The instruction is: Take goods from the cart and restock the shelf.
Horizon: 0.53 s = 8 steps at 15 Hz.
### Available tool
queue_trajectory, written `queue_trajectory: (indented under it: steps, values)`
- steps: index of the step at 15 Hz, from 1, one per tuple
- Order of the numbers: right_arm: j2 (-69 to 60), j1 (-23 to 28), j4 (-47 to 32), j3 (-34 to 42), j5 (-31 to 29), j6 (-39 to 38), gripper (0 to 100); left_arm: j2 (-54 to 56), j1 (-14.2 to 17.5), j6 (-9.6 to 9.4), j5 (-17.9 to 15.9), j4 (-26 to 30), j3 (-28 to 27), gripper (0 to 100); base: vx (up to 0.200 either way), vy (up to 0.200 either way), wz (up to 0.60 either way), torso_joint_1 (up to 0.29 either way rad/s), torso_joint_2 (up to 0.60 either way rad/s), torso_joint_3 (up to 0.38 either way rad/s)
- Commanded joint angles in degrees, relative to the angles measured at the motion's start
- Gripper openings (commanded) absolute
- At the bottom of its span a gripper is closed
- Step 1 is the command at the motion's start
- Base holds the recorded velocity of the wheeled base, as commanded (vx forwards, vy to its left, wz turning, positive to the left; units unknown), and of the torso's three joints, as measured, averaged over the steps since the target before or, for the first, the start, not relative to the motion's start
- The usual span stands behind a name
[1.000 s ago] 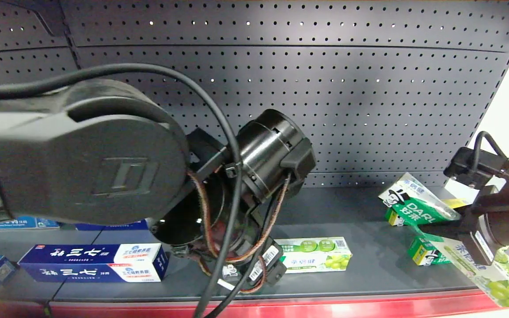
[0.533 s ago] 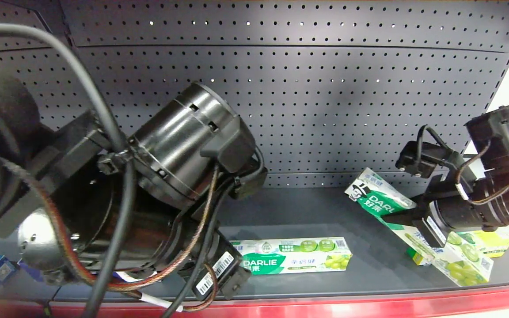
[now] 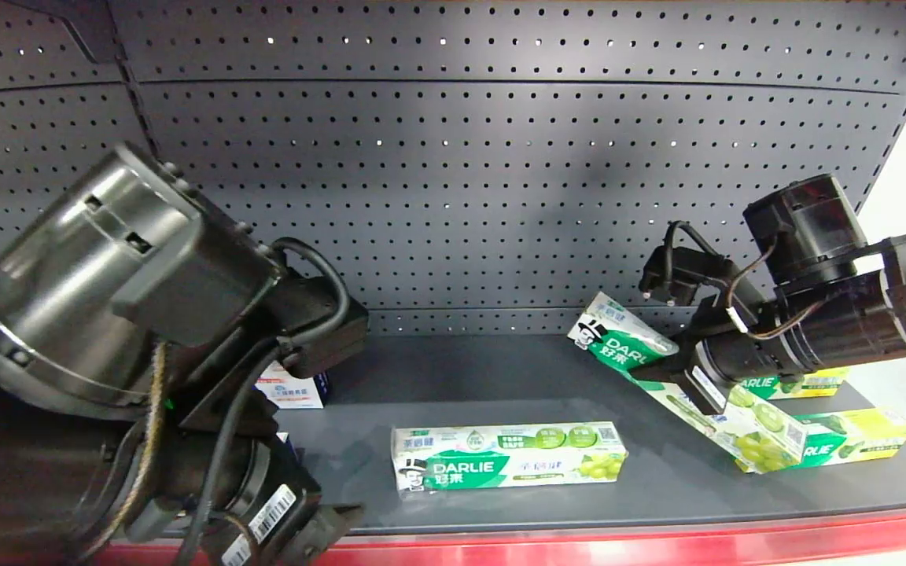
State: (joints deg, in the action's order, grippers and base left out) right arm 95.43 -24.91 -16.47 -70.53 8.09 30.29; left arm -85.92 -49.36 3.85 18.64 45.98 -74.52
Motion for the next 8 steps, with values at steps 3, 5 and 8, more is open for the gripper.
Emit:
queue_trajectory:
  steps: [3, 5, 8]
  values:
    - [6.1, -0.3, -0.3, -6.4, 0.9, 2.8, 0, 7.3, 0.0, 0.01, 0.8, 0.0, 3.8, 100, 0.000, 0.000, 0.00, 0.000, 0.00, 0.000]
    - [8.5, -0.6, -1.6, -9.9, 1.5, 5.7, 0, 9.8, 0.0, 0.19, 0.8, -0.1, 6.8, 100, 0.000, 0.000, 0.00, 0.000, 0.00, 0.000]
    - [12.1, -1.1, -4.4, -15.2, 2.5, 7.8, 0, 12.4, -0.1, 2.39, 0.7, -2.9, 11.2, 100, 0.000, 0.000, 0.00, 0.000, 0.00, 0.000]
